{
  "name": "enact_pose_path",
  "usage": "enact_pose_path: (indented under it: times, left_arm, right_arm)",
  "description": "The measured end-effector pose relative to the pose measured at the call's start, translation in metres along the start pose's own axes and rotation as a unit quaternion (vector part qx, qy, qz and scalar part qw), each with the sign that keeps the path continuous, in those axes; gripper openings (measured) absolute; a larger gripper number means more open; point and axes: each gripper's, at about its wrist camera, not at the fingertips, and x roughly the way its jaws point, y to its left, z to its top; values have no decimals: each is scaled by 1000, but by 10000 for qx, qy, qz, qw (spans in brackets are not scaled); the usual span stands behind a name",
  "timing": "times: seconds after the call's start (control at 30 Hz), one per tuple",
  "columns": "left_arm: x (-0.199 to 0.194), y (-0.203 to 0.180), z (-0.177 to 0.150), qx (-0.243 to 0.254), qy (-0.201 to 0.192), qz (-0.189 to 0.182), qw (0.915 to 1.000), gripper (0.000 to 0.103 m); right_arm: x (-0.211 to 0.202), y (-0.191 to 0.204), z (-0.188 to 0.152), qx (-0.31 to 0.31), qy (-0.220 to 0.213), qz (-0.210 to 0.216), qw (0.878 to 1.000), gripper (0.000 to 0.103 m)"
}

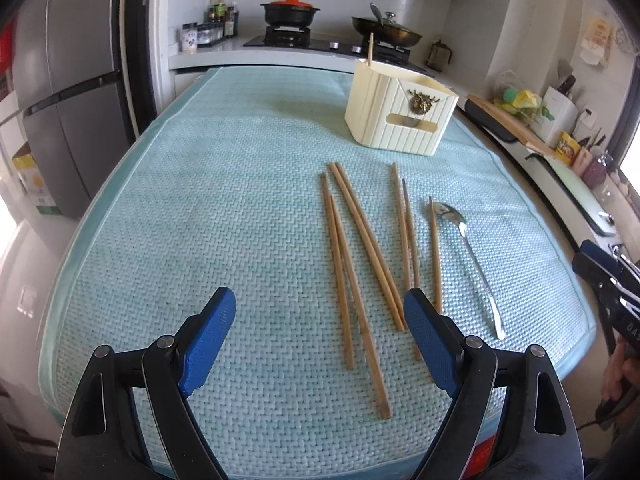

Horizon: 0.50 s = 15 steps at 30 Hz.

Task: Organize utensils
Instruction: 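Move both tools back over the remaining chopsticks and spoon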

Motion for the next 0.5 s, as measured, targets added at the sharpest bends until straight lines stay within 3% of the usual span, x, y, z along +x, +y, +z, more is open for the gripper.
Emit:
enact_pose_path:
  times: [0.5]
  left_arm:
    - [37,11,-6,10,340,71,9994,87]
  right_arm:
    - [16,-14,-15,429,254,159,9986,51]
